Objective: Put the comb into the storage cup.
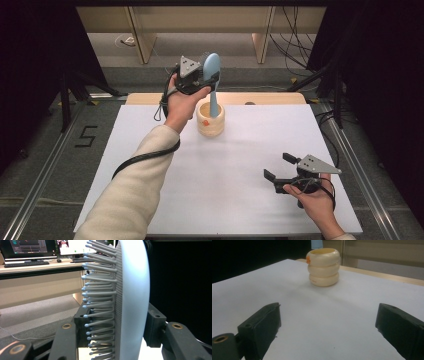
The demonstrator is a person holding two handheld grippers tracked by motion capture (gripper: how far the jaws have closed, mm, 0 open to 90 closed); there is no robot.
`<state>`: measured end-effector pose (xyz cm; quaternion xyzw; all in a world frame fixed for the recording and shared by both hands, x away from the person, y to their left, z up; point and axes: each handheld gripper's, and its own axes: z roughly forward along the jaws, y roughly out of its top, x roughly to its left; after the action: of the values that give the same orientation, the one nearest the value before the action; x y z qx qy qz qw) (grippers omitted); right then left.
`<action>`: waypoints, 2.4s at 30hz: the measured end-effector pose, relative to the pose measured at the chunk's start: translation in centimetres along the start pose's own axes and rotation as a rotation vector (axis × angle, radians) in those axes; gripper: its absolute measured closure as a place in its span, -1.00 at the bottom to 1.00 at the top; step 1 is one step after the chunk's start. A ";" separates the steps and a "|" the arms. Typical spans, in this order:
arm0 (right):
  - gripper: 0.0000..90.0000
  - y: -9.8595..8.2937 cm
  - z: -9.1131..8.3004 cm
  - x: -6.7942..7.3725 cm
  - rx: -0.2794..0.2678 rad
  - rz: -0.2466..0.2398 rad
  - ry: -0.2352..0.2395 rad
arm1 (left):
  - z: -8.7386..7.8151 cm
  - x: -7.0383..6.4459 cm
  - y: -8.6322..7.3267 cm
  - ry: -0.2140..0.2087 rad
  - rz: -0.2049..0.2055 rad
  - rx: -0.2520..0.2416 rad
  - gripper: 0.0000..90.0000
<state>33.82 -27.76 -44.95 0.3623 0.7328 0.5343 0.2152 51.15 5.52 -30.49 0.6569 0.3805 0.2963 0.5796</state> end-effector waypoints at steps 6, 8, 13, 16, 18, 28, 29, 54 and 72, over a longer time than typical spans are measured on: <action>-0.84 0.0 0.0 0.0 -0.002 -0.002 0.001 | 0.3 0.1 0.1 0.003 0.002 -0.004 0.11; -0.84 0.0 0.0 0.0 -0.003 -0.002 0.002 | 0.4 0.1 0.1 0.004 0.007 -0.004 0.11; -0.84 0.0 0.0 0.0 -0.003 -0.002 0.002 | 0.6 0.2 0.3 0.012 0.004 -0.002 0.11; -0.84 0.0 0.0 0.0 -0.007 -0.001 0.002 | 0.7 0.3 0.3 0.014 0.001 0.000 0.11; -0.84 0.0 0.0 0.0 -0.005 0.002 0.003 | 0.7 0.4 0.3 0.017 -0.001 0.002 0.11; -0.84 0.0 -0.1 0.0 -0.003 0.001 0.002 | 1.0 0.8 0.1 0.026 0.005 0.014 0.11; -0.84 0.0 -0.1 0.0 -0.004 0.001 0.003 | 1.0 0.8 0.1 0.028 0.005 0.014 0.11; -0.84 -0.1 0.0 -0.1 0.001 -0.002 0.005 | 1.7 1.3 0.3 0.043 0.006 0.022 0.11; -0.84 -0.1 0.0 -0.1 0.001 0.002 0.007 | 2.4 1.5 0.2 0.052 0.006 0.030 0.10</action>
<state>33.88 -27.83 -45.08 0.3612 0.7334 0.5354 0.2122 53.94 5.52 -30.73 0.6586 0.3978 0.3091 0.5590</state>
